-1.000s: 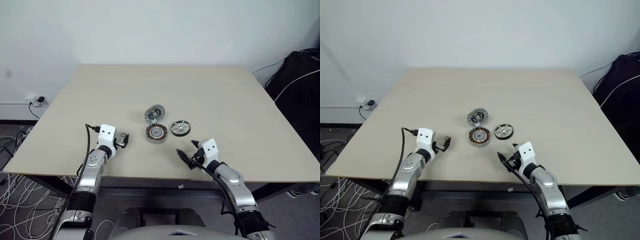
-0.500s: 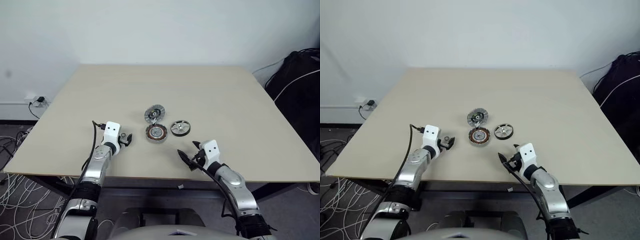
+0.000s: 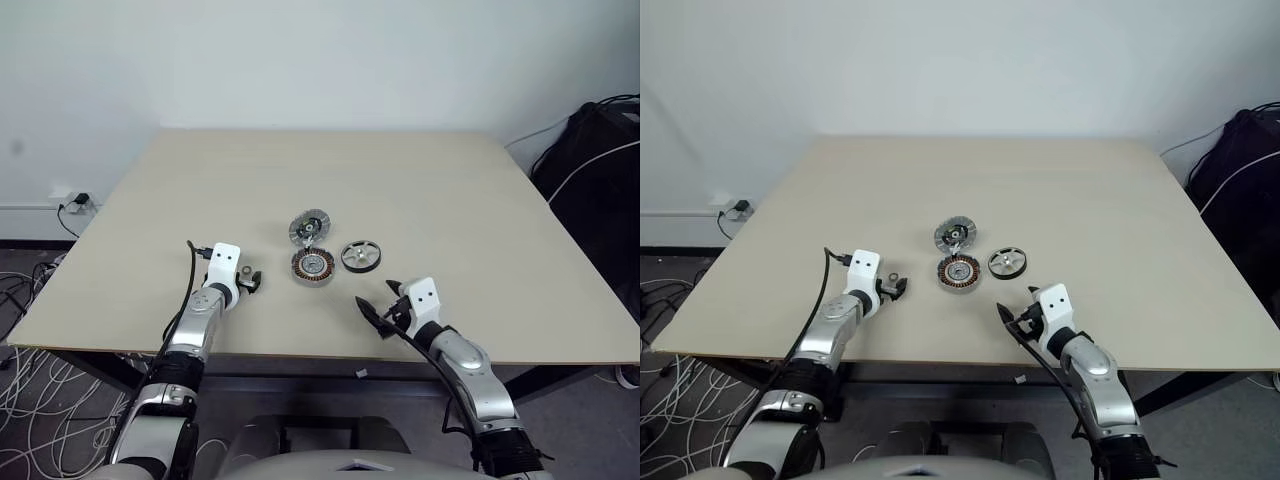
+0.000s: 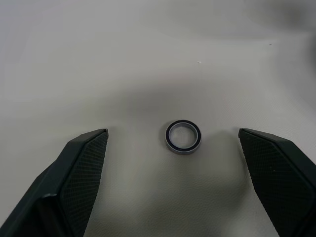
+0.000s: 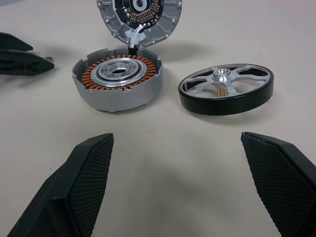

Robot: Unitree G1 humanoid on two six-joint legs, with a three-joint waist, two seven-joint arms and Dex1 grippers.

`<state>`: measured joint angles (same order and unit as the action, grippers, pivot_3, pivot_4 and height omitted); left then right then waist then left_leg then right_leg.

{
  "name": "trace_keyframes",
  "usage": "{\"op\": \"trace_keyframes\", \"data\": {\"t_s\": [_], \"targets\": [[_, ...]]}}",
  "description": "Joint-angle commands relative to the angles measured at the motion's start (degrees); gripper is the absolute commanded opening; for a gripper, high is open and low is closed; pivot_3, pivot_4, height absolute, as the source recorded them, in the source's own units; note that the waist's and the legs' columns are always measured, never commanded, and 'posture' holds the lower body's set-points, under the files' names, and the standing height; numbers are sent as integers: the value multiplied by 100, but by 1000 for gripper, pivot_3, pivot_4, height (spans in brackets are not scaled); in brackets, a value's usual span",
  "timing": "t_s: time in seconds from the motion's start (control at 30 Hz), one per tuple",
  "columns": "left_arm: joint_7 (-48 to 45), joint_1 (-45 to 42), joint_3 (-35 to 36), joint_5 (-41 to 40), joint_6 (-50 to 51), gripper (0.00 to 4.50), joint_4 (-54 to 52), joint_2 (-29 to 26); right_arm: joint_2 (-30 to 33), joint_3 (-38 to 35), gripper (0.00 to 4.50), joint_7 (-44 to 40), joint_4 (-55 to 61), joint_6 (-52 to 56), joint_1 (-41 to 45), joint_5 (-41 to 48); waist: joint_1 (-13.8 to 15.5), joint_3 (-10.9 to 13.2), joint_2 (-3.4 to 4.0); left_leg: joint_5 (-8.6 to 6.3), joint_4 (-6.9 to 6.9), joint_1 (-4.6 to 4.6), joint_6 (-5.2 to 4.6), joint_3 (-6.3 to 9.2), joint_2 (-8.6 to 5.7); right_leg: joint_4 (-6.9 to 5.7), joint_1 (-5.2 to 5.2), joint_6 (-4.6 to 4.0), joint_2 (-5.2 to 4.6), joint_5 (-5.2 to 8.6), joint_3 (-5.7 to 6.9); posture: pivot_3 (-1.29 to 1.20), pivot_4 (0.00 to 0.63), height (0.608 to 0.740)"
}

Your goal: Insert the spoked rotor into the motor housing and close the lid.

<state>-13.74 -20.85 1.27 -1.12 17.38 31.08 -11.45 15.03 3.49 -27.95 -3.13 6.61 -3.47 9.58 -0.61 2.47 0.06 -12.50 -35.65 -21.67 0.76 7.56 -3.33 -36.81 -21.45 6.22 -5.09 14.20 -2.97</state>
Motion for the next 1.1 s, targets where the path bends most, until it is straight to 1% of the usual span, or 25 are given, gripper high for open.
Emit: {"op": "trace_keyframes", "data": {"t_s": [0.03, 0.27, 0.6, 0.7, 1.0, 1.03, 1.1], "targets": [[19, -312, 112, -91, 38, 4500, 141, 9, -5, -89, 4450, 36, 413, 64, 65, 87, -1, 0, 0, 0, 0, 0, 0, 0, 0, 0, 0, 0, 0, 0, 0, 0, 0, 740], [6, -605, 161, -105, 22, 4500, 558, 28, 0, -95, 4450, 100, 649, 243, 13, 94, -3, -1, -3, 0, -1, 0, 0, 0, -1, 0, 1, 2, 0, -1, 0, 0, 0, 740], [53, -695, 114, -72, 52, 4500, 791, 18, -9, -98, 4450, 172, 822, 362, -53, 101, -1, -1, -3, 1, -8, 0, -1, 1, -1, -1, 4, 6, 0, -3, 0, 0, 0, 740], [62, -702, 81, -47, 68, 3876, 803, 2, -9, -98, 4500, 185, 847, 376, -64, 105, -1, -1, -3, 0, -13, 0, -1, 2, -1, -2, 7, 7, 1, -4, 0, 0, 0, 740], [106, -708, 51, -43, 70, 921, 835, -23, -15, -99, 4500, 202, 856, 385, -61, 110, -3, -1, -3, 0, -15, 0, -1, 2, -1, -2, 7, 9, 2, -5, 0, 0, 0, 740], [108, -709, 50, -47, 74, 680, 837, -23, -14, -100, 4500, 202, 851, 383, -59, 111, -3, -1, -3, 0, -15, 0, 0, 2, -1, -2, 7, 9, 2, -5, 0, 0, 0, 740], [103, -703, 48, -52, 77, 677, 835, -33, -20, -96, 4500, 208, 849, 381, -59, 109, -4, -1, -3, 0, -15, 0, 0, 2, -1, -2, 7, 9, 2, -5, 0, 0, 0, 740]]}}
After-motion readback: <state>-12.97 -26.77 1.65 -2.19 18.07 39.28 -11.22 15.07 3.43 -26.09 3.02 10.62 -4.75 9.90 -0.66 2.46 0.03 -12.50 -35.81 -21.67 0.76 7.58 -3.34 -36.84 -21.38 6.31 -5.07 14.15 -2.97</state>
